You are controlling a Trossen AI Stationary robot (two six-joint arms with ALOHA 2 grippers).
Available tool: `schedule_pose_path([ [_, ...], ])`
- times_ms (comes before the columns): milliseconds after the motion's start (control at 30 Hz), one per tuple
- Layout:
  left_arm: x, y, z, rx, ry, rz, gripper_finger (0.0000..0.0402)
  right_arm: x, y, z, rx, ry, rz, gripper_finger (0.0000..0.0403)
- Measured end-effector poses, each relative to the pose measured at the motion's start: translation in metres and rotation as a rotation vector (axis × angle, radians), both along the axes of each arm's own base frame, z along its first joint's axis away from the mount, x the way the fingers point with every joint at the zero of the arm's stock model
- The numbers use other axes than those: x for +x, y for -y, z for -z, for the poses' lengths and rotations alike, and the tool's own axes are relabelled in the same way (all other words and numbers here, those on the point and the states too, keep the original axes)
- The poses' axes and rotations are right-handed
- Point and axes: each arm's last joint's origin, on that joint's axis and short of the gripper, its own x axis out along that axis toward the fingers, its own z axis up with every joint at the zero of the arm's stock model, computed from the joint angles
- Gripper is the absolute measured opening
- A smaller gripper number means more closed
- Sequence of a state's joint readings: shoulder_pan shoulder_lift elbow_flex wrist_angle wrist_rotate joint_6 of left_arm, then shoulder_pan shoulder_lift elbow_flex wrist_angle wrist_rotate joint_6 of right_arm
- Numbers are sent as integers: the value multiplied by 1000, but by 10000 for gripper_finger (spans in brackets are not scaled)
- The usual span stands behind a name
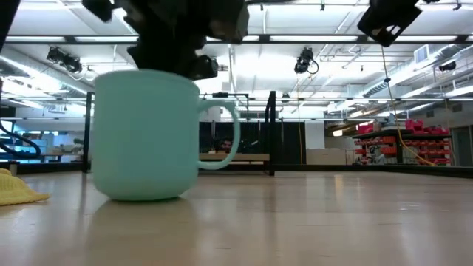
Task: Stack small to large cups/mugs on shelf
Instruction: Put the light blue mug on the shelf
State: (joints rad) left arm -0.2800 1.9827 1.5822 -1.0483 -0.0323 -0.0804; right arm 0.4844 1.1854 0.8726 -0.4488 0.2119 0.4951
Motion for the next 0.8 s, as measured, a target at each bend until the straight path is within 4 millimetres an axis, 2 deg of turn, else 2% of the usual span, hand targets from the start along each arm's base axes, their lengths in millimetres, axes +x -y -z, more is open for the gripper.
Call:
schedule_pose_path([
  [467,10,-54,0,228,-22,367,12,12,32,1,-86,-11,62,82],
  [667,13,-75,-1,334,-40,393,12,15,42,2,-99,-14,91,82],
  [800,14,-77,-1,332,-34,381,14,15,44,2,-86,-19,85,82],
])
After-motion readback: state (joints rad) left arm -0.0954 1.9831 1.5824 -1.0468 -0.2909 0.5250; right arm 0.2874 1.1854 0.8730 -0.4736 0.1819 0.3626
